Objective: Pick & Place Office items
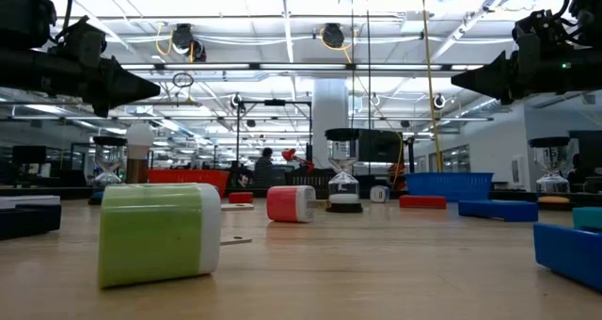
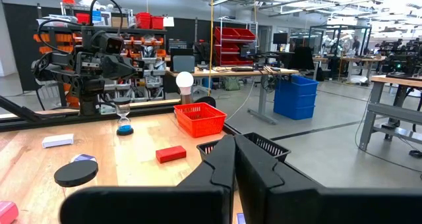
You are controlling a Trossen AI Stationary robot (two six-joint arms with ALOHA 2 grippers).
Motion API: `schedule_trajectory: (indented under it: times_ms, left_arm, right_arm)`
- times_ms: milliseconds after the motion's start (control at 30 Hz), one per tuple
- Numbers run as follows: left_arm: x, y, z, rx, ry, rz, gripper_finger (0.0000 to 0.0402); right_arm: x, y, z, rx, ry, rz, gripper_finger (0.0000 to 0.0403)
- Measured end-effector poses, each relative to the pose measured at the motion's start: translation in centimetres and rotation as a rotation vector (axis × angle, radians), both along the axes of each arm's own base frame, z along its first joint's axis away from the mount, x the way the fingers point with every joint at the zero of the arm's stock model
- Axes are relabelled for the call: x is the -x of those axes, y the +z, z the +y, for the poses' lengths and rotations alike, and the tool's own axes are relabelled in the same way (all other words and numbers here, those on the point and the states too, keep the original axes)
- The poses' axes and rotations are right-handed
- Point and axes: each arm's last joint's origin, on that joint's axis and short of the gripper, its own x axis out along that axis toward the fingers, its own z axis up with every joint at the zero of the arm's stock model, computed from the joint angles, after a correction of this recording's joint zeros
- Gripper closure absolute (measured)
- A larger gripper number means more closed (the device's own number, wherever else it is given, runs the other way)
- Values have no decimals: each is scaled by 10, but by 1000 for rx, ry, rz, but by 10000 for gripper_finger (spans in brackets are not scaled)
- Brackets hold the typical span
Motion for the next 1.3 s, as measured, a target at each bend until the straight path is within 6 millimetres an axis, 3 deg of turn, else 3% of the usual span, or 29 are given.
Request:
schedule_trajectory:
  times_ms: [1300]
  left_arm:
    - [0,4,0,-21,0,-34,360]
  right_arm:
    - [0,0,0,0,0,0,399]
